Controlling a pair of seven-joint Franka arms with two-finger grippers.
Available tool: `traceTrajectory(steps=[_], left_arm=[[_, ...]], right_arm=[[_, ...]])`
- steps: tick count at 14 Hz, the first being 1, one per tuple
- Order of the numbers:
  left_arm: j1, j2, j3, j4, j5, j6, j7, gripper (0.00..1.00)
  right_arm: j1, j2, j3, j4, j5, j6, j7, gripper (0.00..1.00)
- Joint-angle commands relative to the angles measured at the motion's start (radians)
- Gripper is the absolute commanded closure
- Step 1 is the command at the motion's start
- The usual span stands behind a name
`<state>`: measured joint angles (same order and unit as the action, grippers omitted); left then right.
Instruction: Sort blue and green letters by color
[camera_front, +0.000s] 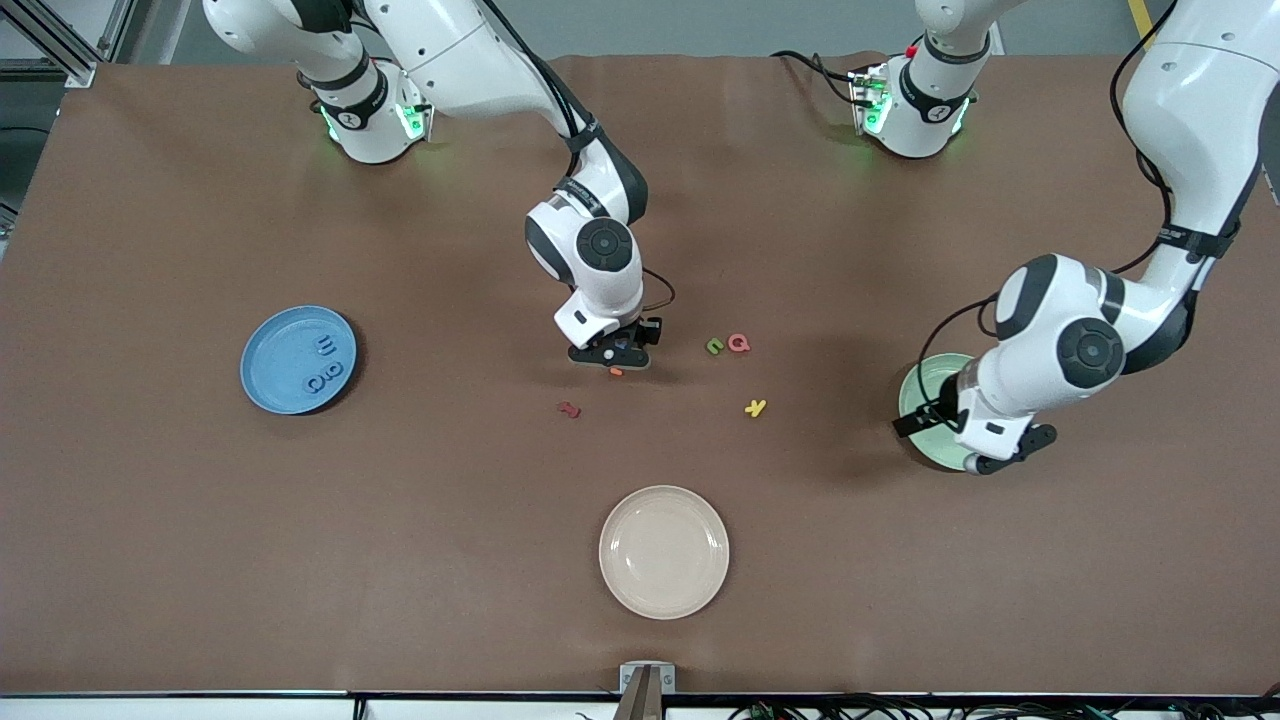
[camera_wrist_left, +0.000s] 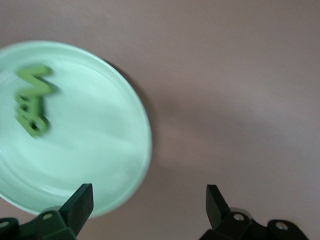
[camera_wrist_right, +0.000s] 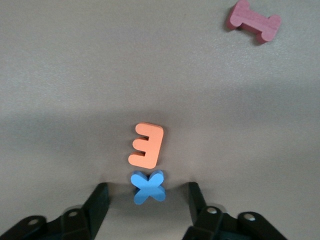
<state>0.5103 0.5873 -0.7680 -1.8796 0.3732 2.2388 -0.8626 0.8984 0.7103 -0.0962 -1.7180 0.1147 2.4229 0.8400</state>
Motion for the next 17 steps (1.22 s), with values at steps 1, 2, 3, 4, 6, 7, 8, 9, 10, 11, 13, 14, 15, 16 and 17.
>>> traceTrajectory(steps=[1,2,3,4,6,7,8,9,10,11,13,14,15,16,17], left_arm=[[-0.061,-0.021,-0.017,-0.006,-0.013,-0.019,-0.140,0.01],[-0.093,-0.018,-0.019,-0.004,-0.011,-0.019,-0.212,0.01],[-0.122,-0.015,-0.019,-0.003,-0.008,-0.019,-0.280,0.01],[-0.153,-0.014,-0.019,-0.003,-0.001,-0.016,-0.338,0.01],[-0.203,-0.001,-0.017,0.002,0.004,-0.001,-0.400,0.04],[-0.225,0.012,-0.017,0.008,0.001,0.011,-0.433,0.05],[-0.258,0.025,-0.017,0.013,0.003,0.030,-0.490,0.09],[-0.292,0.035,-0.014,0.014,0.001,0.041,-0.536,0.12],[-0.315,0.048,-0.014,0.014,0.000,0.051,-0.576,0.14],[-0.335,0.054,-0.014,0.013,0.001,0.058,-0.632,0.14],[-0.361,0.065,-0.014,0.008,0.003,0.058,-0.729,0.18],[-0.378,0.075,-0.014,0.005,0.003,0.058,-0.780,0.20],[-0.386,0.081,-0.013,-0.001,0.004,0.064,-0.817,0.21],[-0.401,0.088,-0.013,-0.013,0.004,0.091,-0.854,0.22],[-0.409,0.088,-0.013,-0.029,0.006,0.114,-0.880,0.23]], right_arm=[[0.017,0.005,-0.010,0.008,-0.015,-0.004,0.002,0.44],[0.017,0.005,-0.010,0.008,-0.016,-0.004,0.001,0.46],[0.017,0.003,-0.010,0.008,-0.016,-0.005,0.001,0.49],[0.017,0.003,-0.010,0.008,-0.021,-0.005,0.001,0.51],[0.017,0.003,-0.011,0.008,-0.024,-0.010,-0.006,0.60],[0.014,0.000,-0.011,0.008,-0.030,-0.015,-0.013,0.66],[0.008,-0.002,-0.011,0.008,-0.033,-0.016,-0.028,0.75],[0.007,-0.003,-0.011,0.008,-0.033,-0.018,-0.033,0.84],[0.005,-0.006,-0.011,0.009,-0.032,-0.025,-0.030,0.97],[0.002,-0.012,-0.013,0.011,-0.032,-0.044,-0.029,1.00],[-0.027,-0.054,-0.014,0.012,-0.032,-0.137,-0.041,1.00],[-0.056,-0.089,-0.014,0.011,-0.030,-0.201,-0.071,1.00],[-0.087,-0.130,-0.014,0.011,-0.027,-0.290,-0.131,1.00],[-0.123,-0.170,-0.014,0.009,-0.027,-0.373,-0.192,1.00],[-0.160,-0.205,-0.014,0.006,-0.027,-0.439,-0.252,1.00]])
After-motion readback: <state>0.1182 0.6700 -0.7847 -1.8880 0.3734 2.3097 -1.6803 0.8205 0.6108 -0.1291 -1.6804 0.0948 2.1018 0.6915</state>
